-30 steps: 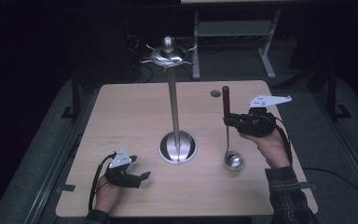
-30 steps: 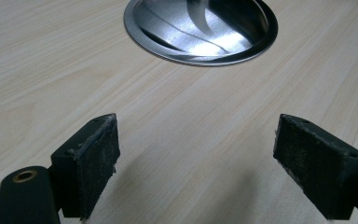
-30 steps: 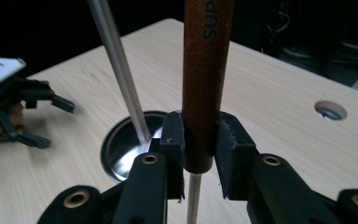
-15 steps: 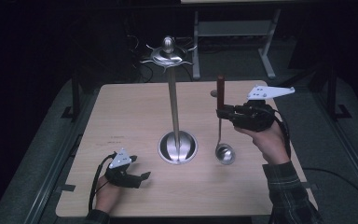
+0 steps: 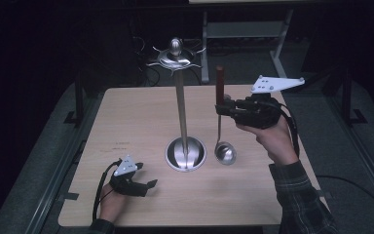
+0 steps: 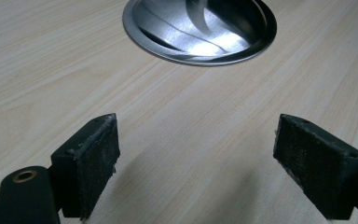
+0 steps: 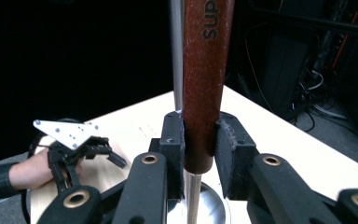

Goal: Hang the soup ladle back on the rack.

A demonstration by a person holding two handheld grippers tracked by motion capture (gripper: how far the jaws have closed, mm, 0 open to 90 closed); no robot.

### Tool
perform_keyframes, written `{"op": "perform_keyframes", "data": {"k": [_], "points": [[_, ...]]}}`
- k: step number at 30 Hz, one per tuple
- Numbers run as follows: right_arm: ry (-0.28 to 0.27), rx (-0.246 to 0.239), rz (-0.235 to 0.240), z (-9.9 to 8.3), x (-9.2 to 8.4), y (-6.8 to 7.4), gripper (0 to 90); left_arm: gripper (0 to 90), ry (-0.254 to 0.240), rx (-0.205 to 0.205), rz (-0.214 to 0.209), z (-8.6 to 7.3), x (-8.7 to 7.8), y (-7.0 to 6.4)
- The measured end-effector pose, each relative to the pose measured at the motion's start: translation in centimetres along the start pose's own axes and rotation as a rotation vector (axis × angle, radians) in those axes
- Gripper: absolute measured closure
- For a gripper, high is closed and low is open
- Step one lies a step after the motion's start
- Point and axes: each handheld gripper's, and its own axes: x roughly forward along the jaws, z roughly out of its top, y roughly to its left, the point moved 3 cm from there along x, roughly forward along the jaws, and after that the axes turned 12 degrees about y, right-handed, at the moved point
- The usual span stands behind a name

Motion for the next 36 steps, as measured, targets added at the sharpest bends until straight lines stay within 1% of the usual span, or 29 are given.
{"op": "perform_keyframes", "data": {"k": [10,12,13,18,26,32,36], "points": [[-0.022,-0.040,0.025,2.3,0.0,1.1,73.9,14.2,0.001,0.004,0.002,0.0,0.0,0.0],[-0.020,-0.044,0.025,2.6,0.1,1.3,73.9,14.2,0.006,0.010,0.003,0.0,-0.1,0.1],[-0.020,-0.046,0.028,2.7,0.2,1.4,73.9,14.2,0.000,0.004,0.003,0.0,0.0,0.1],[-0.011,-0.052,0.028,3.1,0.7,1.6,73.9,14.2,0.000,0.005,0.004,0.0,-0.1,0.1],[-0.010,-0.045,0.020,3.1,1.0,1.3,73.8,14.2,-0.002,0.004,0.002,0.0,-0.1,0.1],[0.011,-0.037,0.003,2.9,1.4,1.0,73.8,14.2,-0.002,0.006,0.004,0.0,-0.1,0.1],[0.011,-0.034,0.013,3.0,1.7,0.6,73.8,14.2,-0.002,0.003,0.001,0.0,-0.1,0.1]]}}
